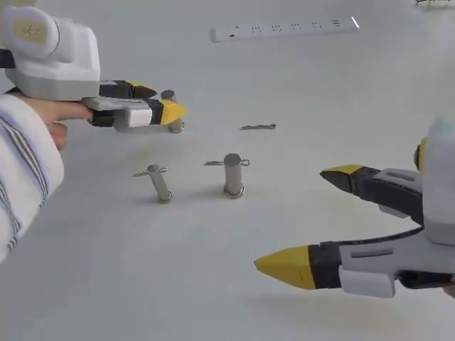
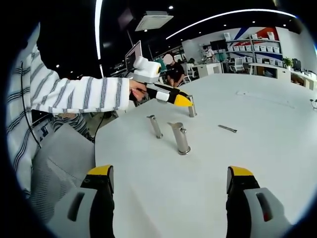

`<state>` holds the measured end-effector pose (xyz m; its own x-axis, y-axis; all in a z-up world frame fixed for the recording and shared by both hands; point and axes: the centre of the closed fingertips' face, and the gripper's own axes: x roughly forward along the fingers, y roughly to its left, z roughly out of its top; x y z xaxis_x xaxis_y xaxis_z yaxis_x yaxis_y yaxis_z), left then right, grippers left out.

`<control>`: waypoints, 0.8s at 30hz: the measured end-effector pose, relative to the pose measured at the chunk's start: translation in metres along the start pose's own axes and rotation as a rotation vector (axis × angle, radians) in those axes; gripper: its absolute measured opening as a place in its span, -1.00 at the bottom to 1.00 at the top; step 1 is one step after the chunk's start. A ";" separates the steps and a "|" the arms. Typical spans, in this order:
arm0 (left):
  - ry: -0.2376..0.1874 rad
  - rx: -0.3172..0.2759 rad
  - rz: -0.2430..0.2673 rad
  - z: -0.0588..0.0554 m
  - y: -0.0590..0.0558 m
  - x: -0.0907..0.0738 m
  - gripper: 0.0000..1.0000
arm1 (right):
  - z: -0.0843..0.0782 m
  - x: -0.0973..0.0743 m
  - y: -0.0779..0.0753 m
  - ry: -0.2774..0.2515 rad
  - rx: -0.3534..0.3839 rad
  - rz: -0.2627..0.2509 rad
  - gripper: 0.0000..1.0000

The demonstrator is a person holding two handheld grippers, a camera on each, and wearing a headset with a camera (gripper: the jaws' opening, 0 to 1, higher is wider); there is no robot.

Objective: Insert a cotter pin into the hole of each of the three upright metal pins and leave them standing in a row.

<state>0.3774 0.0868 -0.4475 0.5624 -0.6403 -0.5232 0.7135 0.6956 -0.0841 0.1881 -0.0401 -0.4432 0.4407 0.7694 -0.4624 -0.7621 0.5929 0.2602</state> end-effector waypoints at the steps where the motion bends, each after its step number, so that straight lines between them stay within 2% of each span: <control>1: 0.001 0.000 0.000 0.000 0.000 0.001 -0.30 | 0.000 0.000 0.000 -0.001 0.003 -0.001 0.87; 8: -0.005 -0.015 -0.024 0.001 -0.003 0.009 -0.52 | -0.002 0.001 0.000 -0.004 0.017 0.005 0.83; 11: -0.001 -0.003 -0.026 0.000 -0.005 0.011 -0.62 | -0.001 0.002 0.000 -0.011 0.026 0.010 0.81; 13: 0.018 0.037 -0.002 -0.003 -0.002 0.012 -0.59 | -0.001 0.002 0.000 -0.012 0.026 0.013 0.81; 14: 0.010 0.024 -0.005 -0.002 -0.003 0.012 -0.58 | -0.001 0.003 0.001 -0.011 0.024 0.015 0.81; 16: 0.011 0.013 -0.031 -0.003 -0.008 0.012 -0.70 | -0.001 0.003 0.001 -0.009 0.024 0.018 0.81; 17: 0.012 0.022 -0.050 -0.003 -0.011 0.012 -0.77 | -0.001 0.003 0.001 -0.009 0.024 0.020 0.81; 19: 0.023 0.064 -0.030 -0.005 -0.009 0.012 -0.79 | -0.001 0.003 0.001 -0.012 0.029 0.020 0.80; 21: 0.017 0.024 -0.040 -0.005 -0.010 0.012 -0.78 | -0.002 0.003 0.002 -0.012 0.027 0.021 0.78; 24: 0.012 0.026 -0.038 -0.004 -0.008 0.012 -0.80 | -0.006 0.004 0.005 0.003 0.010 0.031 0.74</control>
<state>0.3766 0.0744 -0.4566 0.5299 -0.6617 -0.5304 0.7450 0.6621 -0.0817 0.1832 -0.0352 -0.4484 0.4155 0.7867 -0.4567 -0.7705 0.5712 0.2830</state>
